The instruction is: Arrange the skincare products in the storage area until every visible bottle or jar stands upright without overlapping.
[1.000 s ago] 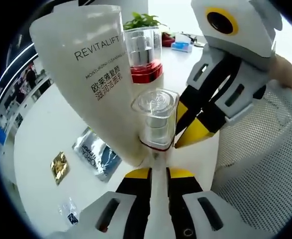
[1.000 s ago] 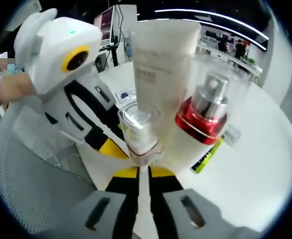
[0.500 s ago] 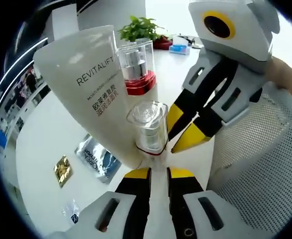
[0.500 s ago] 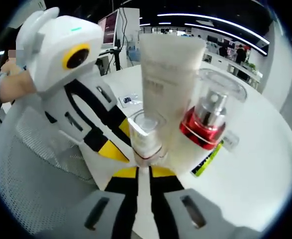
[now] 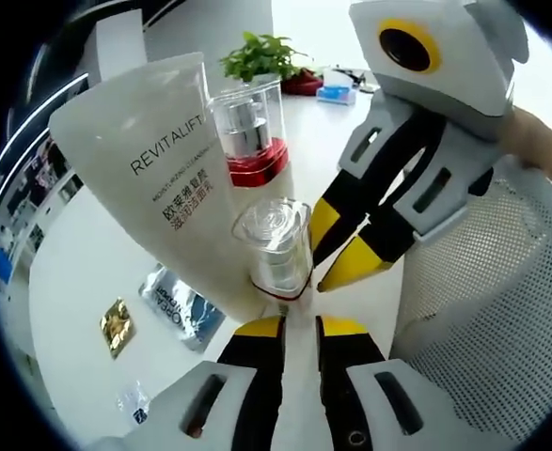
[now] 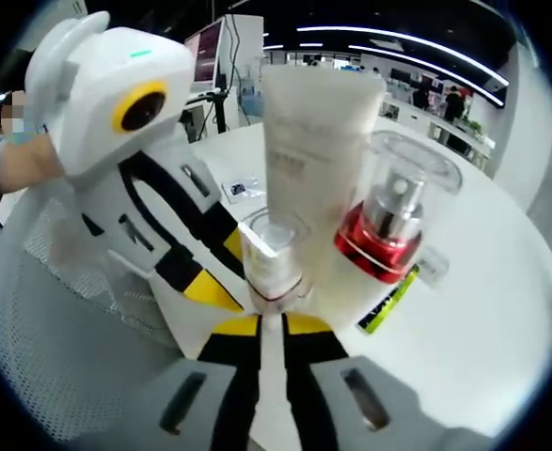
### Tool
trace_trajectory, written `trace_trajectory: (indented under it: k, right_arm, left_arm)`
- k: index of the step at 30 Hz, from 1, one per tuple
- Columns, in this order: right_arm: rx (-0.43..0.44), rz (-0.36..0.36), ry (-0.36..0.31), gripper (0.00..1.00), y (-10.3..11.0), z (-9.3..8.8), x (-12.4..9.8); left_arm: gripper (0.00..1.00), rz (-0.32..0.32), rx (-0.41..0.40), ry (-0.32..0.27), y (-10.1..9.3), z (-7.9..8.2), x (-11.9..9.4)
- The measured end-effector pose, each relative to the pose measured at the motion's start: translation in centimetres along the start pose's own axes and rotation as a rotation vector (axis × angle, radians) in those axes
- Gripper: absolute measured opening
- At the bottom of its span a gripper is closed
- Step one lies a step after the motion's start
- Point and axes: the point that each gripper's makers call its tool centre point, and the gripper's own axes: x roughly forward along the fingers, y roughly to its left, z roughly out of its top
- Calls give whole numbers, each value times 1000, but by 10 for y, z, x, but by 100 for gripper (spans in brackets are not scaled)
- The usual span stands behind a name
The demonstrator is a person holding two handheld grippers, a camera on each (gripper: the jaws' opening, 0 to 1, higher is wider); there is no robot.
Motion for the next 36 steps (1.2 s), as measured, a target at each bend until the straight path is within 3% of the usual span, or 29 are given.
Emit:
trace_trajectory:
  k: [18,36]
  right_arm:
    - [-11,-14,-3,10,-4,0,-5]
    - [-3,-51,-60,18,-2,13,-36]
  left_arm:
    - [10,11,-2,13,2,-5,-3]
    - [21,82,-69,-60,11,1,-41]
